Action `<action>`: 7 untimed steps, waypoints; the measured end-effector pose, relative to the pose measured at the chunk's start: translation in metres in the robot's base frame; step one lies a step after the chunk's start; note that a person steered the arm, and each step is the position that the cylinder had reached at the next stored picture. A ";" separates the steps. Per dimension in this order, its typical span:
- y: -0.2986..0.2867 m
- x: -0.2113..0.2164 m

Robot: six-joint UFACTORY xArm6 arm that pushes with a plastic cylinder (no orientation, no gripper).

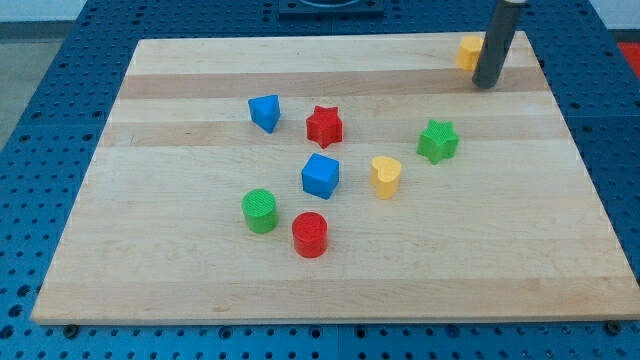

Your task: Slide the blue triangle closer to red star

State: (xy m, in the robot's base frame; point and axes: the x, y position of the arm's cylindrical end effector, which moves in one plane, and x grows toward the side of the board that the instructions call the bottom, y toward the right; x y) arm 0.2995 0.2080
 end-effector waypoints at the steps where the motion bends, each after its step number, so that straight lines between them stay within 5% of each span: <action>1: -0.062 0.020; 4: -0.340 0.030; 7: -0.332 0.091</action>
State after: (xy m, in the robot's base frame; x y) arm 0.3908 -0.1238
